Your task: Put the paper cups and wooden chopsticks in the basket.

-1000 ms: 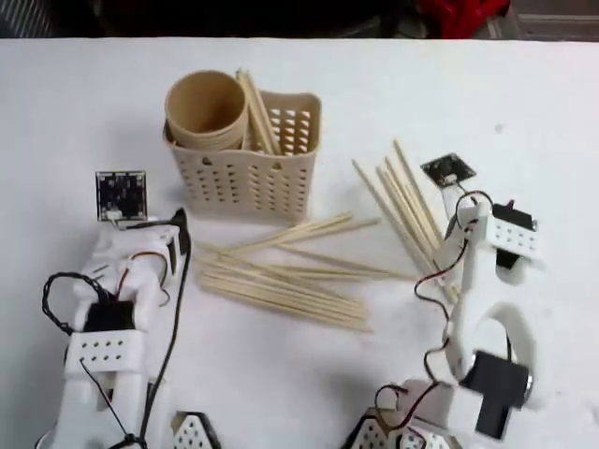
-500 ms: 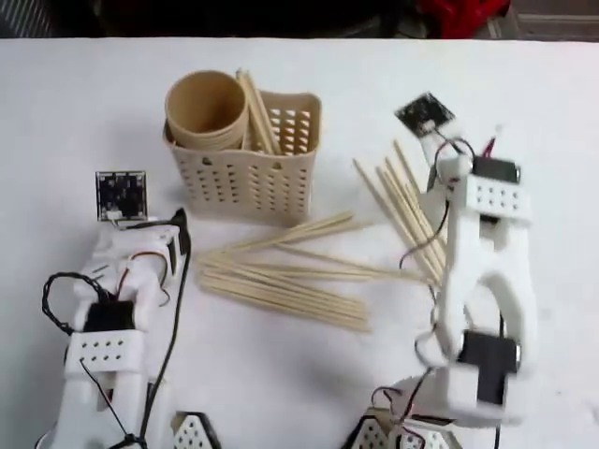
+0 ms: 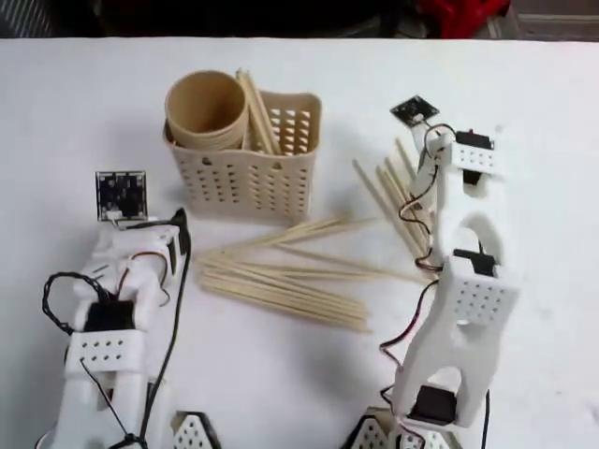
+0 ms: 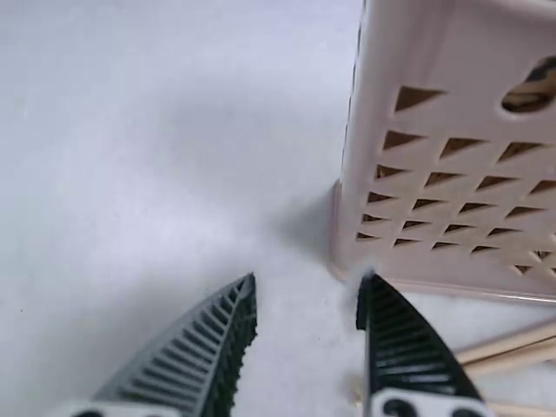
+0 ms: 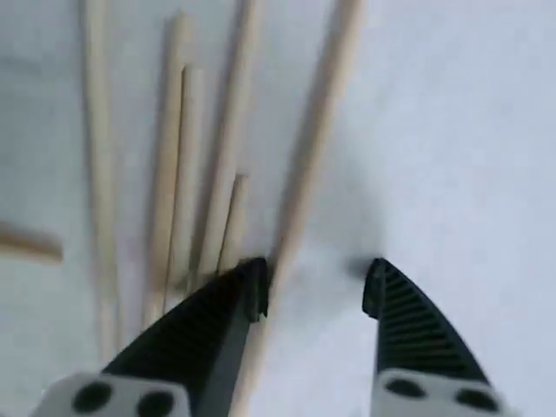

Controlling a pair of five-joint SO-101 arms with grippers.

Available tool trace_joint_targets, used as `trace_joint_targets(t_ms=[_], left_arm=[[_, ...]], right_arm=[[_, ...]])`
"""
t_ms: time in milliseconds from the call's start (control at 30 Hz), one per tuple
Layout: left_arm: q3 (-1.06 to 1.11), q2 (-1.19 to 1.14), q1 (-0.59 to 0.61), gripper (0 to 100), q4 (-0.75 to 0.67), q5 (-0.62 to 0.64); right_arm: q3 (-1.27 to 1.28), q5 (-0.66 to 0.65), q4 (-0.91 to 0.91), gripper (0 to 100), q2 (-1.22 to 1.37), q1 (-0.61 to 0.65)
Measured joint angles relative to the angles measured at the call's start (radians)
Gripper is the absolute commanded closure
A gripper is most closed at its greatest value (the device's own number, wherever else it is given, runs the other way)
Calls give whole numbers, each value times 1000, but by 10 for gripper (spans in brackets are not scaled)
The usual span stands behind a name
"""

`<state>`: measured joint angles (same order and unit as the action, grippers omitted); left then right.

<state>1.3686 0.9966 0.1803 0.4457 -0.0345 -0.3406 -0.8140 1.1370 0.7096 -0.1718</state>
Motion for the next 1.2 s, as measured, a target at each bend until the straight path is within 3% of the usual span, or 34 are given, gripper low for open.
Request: trace_joint_targets(t_ms=[133,233,467,633,1000,1200], left_arm=[[0,0,0,797,0,0],[0,0,0,797,0,0],[0,0,0,797,0,0],[0,0,0,797,0,0],[0,0,0,797,0,0],[0,0,0,797,0,0]], right_arm=[[-41,0,5,850,43,0],[-48,0,5,987,48,-2],[-104,48,64,982,61,-26],[-218,160,216,982,26,-58],[-315,440,456,982,-512,-54],[-319,565,483,982,-813,153]])
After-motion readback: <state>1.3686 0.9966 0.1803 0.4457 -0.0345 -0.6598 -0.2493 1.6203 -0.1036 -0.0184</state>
